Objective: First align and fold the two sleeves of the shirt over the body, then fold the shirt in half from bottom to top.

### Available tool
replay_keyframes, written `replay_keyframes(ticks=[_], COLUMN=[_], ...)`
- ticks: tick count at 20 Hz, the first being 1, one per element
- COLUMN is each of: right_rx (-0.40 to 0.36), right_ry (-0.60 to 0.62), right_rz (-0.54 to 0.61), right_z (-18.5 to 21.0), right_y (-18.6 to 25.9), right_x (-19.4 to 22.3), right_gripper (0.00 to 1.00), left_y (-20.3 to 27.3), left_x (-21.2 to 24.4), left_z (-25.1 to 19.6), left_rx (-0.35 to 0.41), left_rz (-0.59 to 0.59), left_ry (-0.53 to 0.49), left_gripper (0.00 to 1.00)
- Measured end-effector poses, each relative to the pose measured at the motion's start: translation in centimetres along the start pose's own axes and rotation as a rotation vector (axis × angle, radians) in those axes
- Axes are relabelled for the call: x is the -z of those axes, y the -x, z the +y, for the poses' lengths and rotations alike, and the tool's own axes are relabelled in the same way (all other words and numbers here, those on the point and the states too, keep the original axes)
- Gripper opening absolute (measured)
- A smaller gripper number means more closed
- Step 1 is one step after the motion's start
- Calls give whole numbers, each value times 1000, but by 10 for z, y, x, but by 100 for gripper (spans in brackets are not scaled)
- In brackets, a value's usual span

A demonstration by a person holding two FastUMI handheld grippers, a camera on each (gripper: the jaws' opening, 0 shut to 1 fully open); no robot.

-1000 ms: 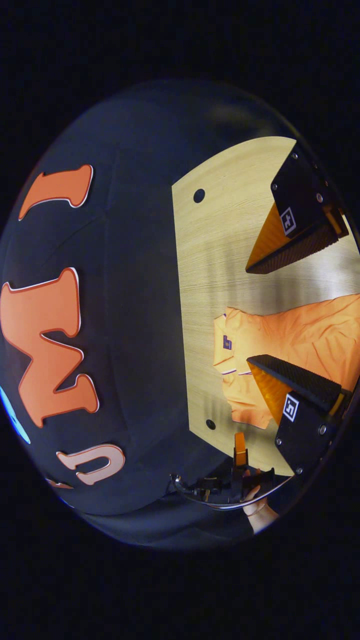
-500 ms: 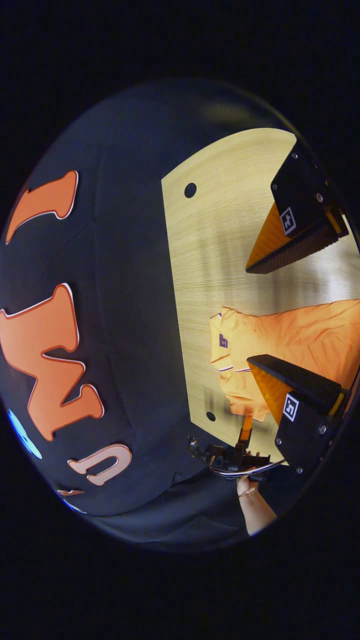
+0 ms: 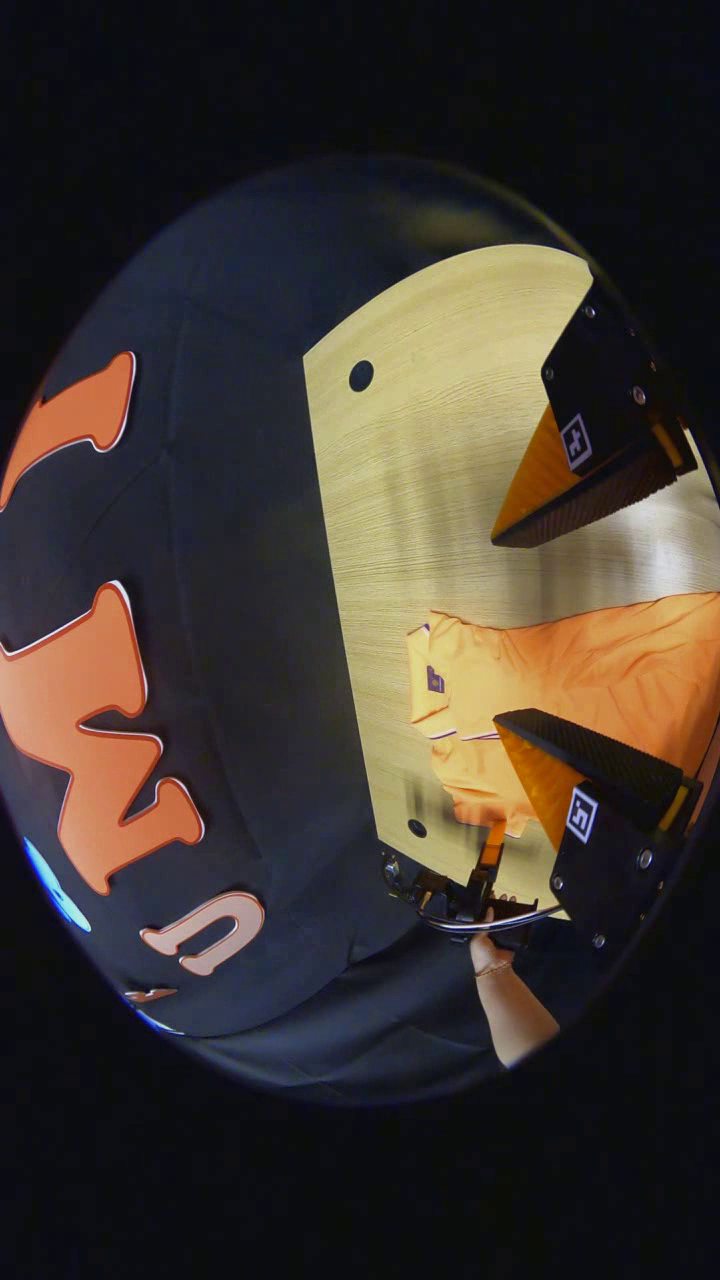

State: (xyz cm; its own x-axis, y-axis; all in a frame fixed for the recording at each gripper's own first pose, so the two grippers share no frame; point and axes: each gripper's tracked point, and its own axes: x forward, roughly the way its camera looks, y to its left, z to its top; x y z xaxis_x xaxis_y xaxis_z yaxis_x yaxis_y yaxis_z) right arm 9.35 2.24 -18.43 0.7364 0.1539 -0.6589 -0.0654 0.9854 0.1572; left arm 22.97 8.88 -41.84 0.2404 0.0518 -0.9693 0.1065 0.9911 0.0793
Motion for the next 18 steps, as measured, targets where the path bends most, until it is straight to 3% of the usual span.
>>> replay_keyframes(ticks=[2, 4, 5, 6, 7, 10, 18], right_rx=[-16, -17, -18, -15, -10, 1, 69], right_ry=[-12, -12, -9, -7, -3, 5, 71], right_rz=[8, 10, 11, 12, 10, -19, -119], right_z=[3, 4, 3, 3, 2, 0, -14], right_y=[2, 3, 3, 2, 4, 6, 31], right_x=[0, 1, 1, 2, 2, -4, -16], right_gripper=[99, 99, 99, 98, 99, 99, 99], left_y=[4, 1, 2, 4, 1, 9, 76], left_x=[-3, -4, -4, -2, -2, -2, -21], left_z=[-4, -11, -15, -15, -17, -19, -43], left_rx=[4, 8, 28, 16, 9, -21, -130], left_rz=[-19, -41, -56, -67, -74, -52, -143], left_ry=[15, 26, 10, -1, -24, -78, -222], left_gripper=[94, 38, 33, 14, 4, 1, 1])
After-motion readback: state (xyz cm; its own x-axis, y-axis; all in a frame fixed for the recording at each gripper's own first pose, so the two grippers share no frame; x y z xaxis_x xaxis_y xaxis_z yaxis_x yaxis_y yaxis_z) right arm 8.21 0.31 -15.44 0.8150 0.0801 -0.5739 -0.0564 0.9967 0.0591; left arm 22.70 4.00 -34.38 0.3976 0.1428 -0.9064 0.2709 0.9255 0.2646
